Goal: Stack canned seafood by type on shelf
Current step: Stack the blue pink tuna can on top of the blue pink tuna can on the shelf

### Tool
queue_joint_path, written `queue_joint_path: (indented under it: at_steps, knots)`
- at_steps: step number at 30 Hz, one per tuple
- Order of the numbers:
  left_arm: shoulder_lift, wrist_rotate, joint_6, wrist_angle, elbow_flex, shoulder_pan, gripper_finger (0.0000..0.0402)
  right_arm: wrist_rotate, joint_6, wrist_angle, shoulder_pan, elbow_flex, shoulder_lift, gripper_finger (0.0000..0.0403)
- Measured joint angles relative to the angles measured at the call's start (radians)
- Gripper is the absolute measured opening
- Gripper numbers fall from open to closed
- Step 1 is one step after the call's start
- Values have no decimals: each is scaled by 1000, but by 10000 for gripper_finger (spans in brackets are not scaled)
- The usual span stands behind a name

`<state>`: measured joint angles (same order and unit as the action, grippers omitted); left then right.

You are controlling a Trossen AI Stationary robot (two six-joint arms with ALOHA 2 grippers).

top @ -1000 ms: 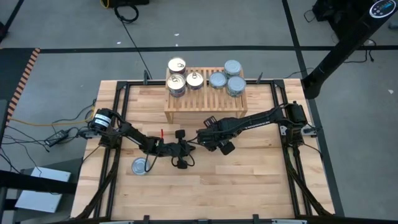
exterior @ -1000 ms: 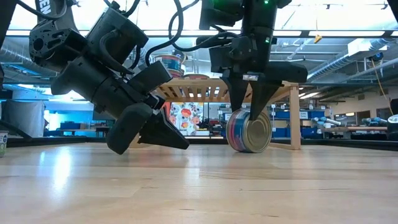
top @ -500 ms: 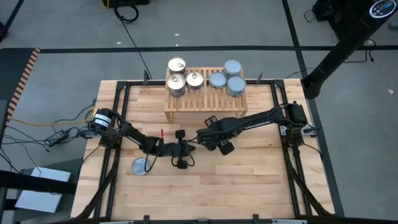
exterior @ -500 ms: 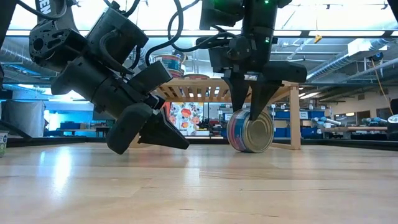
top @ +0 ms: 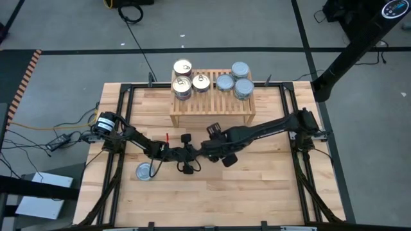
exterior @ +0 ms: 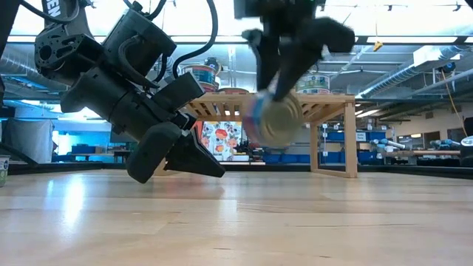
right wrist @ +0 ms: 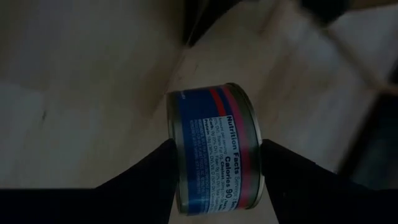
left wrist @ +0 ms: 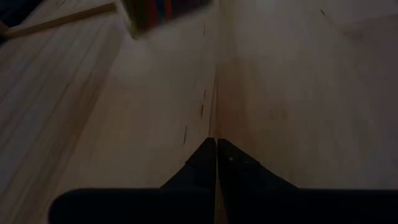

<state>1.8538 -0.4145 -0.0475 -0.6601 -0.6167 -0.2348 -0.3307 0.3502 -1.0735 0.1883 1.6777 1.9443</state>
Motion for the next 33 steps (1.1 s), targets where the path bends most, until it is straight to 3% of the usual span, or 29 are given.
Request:
queue_joint_path:
  at_steps: [8, 17, 20, 24, 33]
  knots:
    - [0, 0, -1, 0, 0, 0, 19, -246, 13, -29, 74, 163, 0, 216]
    - [0, 0, -1, 0, 0, 0, 19, -739, 159, 27, 111, 219, 0, 215]
    - [0, 0, -1, 0, 0, 0, 19, -839, 188, 57, 96, 220, 0, 215]
    - [0, 0, -1, 0, 0, -1, 19, -889, 192, 67, 53, 220, 0, 215]
    - [0, 0, -1, -1, 0, -1, 19, -883, 200, 125, -118, 220, 0, 215]
